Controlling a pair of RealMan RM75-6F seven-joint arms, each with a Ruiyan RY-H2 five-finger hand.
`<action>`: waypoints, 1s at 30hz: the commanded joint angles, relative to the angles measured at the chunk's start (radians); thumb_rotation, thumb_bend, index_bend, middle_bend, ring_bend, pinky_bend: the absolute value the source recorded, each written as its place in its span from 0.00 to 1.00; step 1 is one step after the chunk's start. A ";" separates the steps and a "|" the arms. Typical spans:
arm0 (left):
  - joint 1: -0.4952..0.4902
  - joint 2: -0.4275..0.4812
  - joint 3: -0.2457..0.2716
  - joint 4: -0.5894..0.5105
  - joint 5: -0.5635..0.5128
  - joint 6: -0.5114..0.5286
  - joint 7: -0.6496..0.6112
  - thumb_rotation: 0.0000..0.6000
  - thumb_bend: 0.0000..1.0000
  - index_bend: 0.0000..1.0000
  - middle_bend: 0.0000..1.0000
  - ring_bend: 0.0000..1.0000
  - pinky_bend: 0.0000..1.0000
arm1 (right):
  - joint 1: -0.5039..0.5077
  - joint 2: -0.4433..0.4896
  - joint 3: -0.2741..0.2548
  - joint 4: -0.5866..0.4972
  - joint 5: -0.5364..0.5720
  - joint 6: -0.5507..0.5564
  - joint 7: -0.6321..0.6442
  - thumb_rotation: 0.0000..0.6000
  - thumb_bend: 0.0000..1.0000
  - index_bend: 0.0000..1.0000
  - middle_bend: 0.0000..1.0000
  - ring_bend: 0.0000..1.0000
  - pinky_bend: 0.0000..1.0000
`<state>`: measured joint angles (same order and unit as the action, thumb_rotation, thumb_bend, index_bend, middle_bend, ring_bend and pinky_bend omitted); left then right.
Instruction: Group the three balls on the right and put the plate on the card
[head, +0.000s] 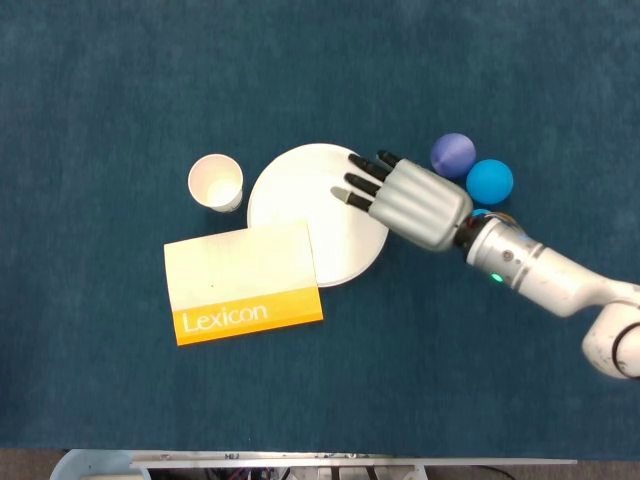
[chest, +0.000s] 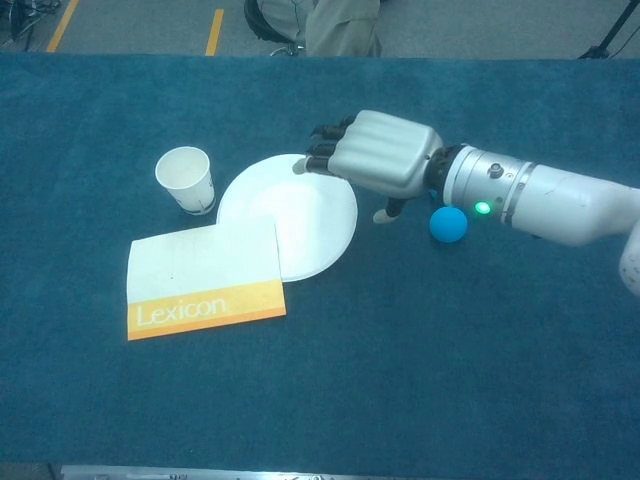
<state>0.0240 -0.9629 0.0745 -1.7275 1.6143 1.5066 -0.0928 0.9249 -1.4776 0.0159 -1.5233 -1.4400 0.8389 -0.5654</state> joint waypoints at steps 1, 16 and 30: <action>-0.010 0.004 0.000 -0.010 0.008 -0.011 0.006 1.00 0.44 0.36 0.31 0.27 0.19 | -0.007 0.003 -0.015 0.005 -0.015 -0.004 0.002 1.00 0.00 0.15 0.22 0.10 0.27; -0.004 -0.003 0.009 -0.012 -0.002 -0.009 -0.002 1.00 0.44 0.36 0.31 0.27 0.19 | -0.005 -0.150 -0.031 0.192 -0.042 -0.044 -0.011 1.00 0.00 0.15 0.22 0.10 0.27; 0.004 -0.005 0.011 0.004 -0.008 0.002 -0.023 1.00 0.44 0.36 0.31 0.27 0.19 | 0.002 -0.252 -0.010 0.303 -0.078 -0.020 0.029 1.00 0.07 0.18 0.24 0.10 0.27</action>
<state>0.0282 -0.9677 0.0859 -1.7244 1.6065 1.5087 -0.1157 0.9260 -1.7259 0.0049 -1.2237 -1.5148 0.8165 -0.5401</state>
